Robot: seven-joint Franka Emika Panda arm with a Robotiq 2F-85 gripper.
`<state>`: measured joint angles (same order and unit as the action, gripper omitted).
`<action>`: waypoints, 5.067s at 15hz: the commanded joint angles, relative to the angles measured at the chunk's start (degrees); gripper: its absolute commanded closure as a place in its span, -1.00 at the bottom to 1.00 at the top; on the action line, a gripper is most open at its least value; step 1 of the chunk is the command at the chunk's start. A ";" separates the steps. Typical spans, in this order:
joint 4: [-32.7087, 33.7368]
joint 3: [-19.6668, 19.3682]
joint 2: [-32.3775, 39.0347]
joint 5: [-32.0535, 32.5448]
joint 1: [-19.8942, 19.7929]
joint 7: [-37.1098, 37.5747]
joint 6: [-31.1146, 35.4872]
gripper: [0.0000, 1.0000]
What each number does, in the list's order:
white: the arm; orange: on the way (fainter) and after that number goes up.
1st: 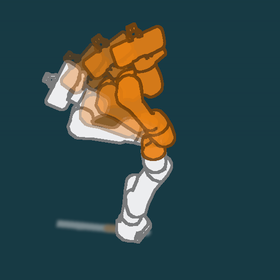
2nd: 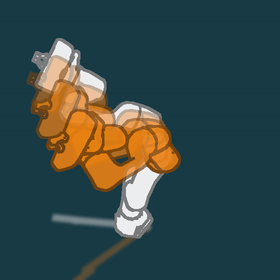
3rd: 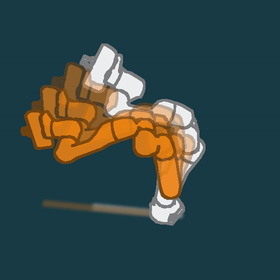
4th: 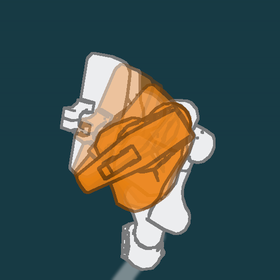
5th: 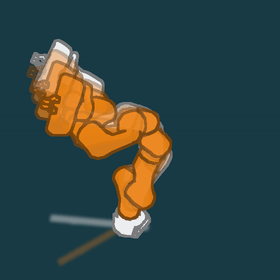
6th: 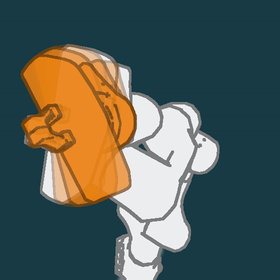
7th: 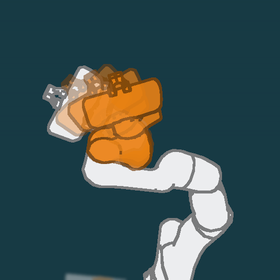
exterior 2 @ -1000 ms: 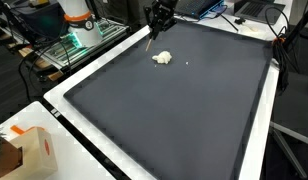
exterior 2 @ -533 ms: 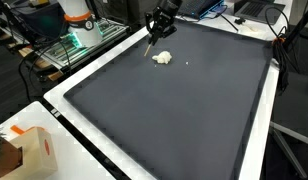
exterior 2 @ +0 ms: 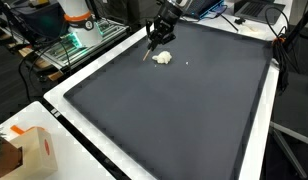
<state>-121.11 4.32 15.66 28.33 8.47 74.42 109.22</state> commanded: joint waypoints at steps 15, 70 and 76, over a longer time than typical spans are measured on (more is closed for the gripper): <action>3.39 -2.65 5.91 1.07 2.22 -2.30 -1.90 0.94; -6.53 0.00 -19.94 -29.58 -1.85 -75.21 8.39 0.74; -6.10 -0.27 -19.13 -30.54 -1.98 -76.50 7.99 0.94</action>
<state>-127.74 3.65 -4.25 -1.21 7.28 -1.06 117.80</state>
